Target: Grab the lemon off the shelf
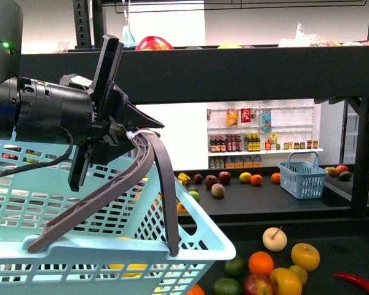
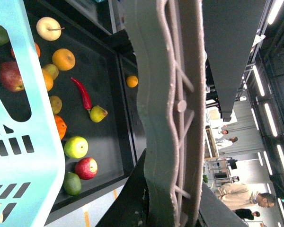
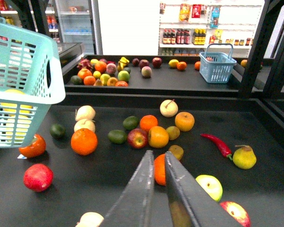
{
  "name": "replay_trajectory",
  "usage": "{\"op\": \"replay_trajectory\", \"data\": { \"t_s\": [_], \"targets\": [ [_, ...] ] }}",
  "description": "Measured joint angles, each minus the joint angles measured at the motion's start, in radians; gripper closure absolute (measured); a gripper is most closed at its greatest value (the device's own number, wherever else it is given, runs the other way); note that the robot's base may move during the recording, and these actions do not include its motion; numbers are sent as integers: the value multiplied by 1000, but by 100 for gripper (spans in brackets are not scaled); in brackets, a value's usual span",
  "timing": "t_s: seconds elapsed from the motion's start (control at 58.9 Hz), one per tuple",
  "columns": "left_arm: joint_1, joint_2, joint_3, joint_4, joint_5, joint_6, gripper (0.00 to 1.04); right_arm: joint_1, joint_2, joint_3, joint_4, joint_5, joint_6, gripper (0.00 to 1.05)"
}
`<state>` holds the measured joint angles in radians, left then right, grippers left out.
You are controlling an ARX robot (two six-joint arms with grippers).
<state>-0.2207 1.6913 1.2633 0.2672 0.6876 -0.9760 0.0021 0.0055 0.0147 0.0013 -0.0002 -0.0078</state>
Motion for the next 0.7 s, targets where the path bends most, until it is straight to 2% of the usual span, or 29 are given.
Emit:
{"op": "replay_trajectory", "data": {
  "t_s": [0.255, 0.407, 0.696],
  "targets": [
    [0, 0, 0, 0, -1, 0, 95, 0, 0, 0, 0, 0, 0, 34],
    [2, 1, 0, 42, -91, -98, 95, 0, 0, 0, 0, 0, 0, 6],
    [98, 19, -4, 333, -277, -322, 95, 0, 0, 0, 0, 0, 1, 7]
  ]
}}
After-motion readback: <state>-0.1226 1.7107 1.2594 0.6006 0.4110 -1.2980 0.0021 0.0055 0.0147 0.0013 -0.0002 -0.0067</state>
